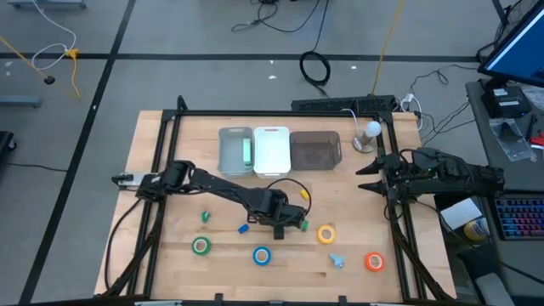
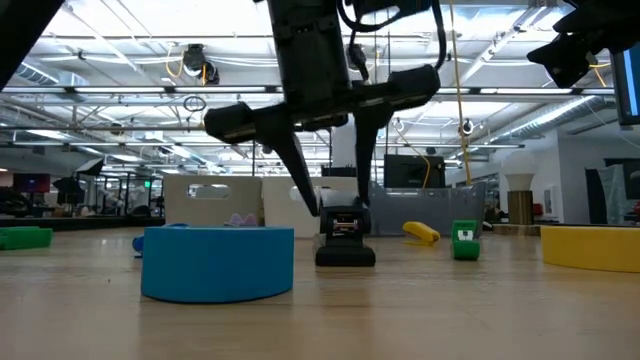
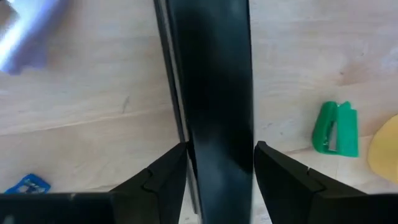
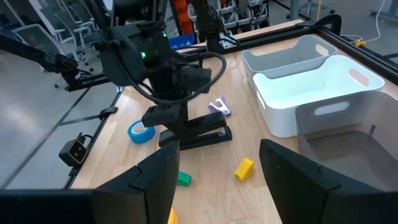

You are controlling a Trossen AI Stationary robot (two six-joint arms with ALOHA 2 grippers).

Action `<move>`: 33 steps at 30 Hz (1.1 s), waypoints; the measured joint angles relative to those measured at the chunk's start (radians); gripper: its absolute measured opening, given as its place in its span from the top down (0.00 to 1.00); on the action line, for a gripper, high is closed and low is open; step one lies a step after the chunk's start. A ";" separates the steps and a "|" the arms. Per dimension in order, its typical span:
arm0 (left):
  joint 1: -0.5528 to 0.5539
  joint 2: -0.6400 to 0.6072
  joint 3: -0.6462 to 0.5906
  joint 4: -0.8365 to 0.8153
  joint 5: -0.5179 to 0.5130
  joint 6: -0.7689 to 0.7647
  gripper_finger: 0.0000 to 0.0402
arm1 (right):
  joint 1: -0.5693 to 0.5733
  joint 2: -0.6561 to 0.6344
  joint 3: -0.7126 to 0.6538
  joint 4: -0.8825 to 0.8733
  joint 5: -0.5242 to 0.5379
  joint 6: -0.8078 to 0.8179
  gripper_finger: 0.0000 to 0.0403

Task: Pick and place Stapler, Stapler remover, tape
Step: Put the black stapler into the gray bin

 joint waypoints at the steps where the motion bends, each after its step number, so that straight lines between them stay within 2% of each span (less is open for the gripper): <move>1: 0.001 0.005 0.000 0.002 0.016 0.000 0.54 | 0.000 0.000 0.000 0.000 0.000 0.000 0.47; 9: 0.002 0.038 0.001 0.010 0.065 0.016 0.55 | 0.000 0.000 0.000 -0.001 0.000 0.002 0.47; 14: 0.000 0.038 0.002 0.015 0.054 0.028 0.66 | 0.000 0.000 0.000 0.001 0.000 0.003 0.47; 23: -0.002 0.031 -0.001 0.028 0.043 0.060 0.66 | 0.000 0.000 0.000 0.000 0.000 0.003 0.47; 33: -0.006 -0.124 -0.002 0.025 -0.052 0.129 0.66 | 0.000 0.000 0.000 0.001 0.000 0.006 0.47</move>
